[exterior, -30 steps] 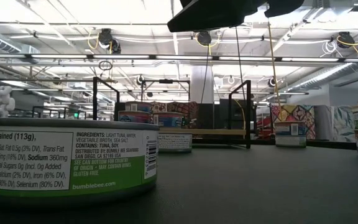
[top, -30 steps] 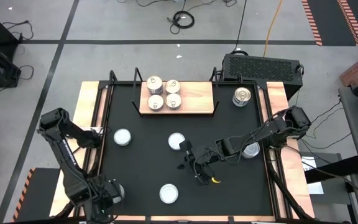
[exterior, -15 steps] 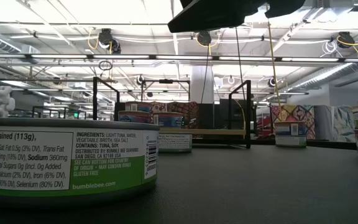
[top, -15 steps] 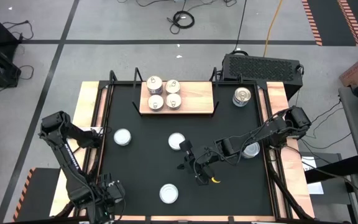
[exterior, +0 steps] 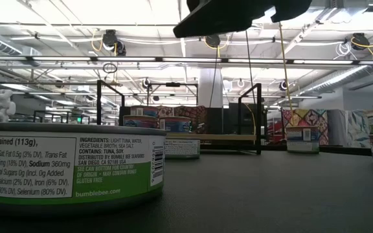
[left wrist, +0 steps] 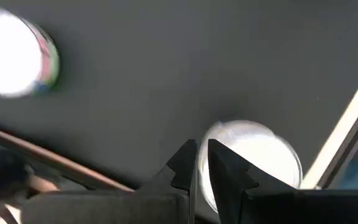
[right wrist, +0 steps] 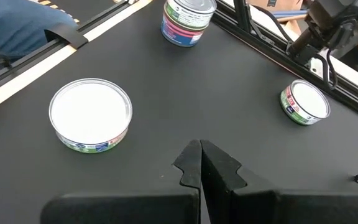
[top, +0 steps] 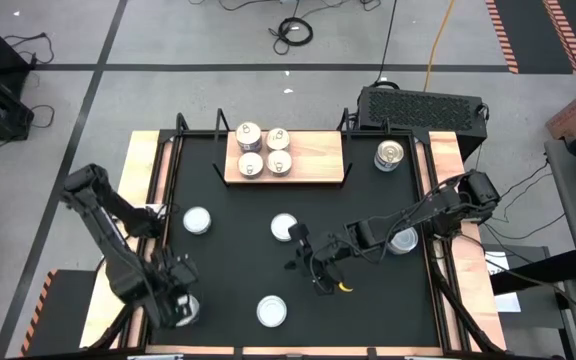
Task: Stack canned seafood by type on shelf
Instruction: Remove the green tuna can from the top of the blue tuna can
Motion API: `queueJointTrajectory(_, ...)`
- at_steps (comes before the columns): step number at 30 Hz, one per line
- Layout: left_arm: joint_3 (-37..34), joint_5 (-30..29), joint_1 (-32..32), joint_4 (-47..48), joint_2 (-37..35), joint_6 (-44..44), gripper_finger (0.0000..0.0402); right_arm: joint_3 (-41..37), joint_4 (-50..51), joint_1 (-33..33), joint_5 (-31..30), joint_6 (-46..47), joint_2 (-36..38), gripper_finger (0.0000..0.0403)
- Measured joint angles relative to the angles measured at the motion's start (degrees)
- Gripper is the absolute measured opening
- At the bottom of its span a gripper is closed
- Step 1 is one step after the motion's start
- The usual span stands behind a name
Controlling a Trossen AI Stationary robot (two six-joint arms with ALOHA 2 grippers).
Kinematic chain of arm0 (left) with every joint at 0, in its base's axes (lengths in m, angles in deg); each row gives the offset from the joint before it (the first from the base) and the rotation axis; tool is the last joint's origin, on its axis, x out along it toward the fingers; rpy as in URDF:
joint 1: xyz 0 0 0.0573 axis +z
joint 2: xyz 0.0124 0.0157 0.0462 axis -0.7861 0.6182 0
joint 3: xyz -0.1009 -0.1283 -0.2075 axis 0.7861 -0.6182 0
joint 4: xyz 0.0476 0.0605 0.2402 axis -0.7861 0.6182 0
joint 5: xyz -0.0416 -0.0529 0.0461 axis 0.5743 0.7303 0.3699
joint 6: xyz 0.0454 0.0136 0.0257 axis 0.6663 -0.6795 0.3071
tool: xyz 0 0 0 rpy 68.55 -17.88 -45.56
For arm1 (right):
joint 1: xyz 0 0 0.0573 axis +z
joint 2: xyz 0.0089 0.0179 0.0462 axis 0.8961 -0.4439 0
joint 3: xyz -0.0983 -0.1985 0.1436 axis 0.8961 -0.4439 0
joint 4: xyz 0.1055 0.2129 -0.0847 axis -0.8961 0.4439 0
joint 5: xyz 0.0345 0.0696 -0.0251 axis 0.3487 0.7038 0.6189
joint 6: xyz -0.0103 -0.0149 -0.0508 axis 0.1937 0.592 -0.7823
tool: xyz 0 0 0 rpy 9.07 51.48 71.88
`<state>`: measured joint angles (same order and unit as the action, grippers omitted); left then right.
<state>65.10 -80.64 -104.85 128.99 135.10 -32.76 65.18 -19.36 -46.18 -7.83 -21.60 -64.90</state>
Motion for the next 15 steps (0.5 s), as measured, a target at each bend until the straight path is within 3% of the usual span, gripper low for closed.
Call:
queueJointTrajectory(5,-2.9,-1.6,5.5,-2.4,-8.6,5.6,0.0041,0.0,0.9,-0.2,0.0,0.4,0.0,0.0)
queueJointTrajectory(9,-9.4,-1.0,10.8,-4.2,-16.4,8.8,0.0041,0.0,1.4,-0.2,0.0,-0.1,0.0,0.0)
queueJointTrajectory(15,-17.0,10.3,15.2,-11.3,-25.4,9.9,0.0041,0.0,3.0,-0.3,0.0,-0.2,0.0,0.0)
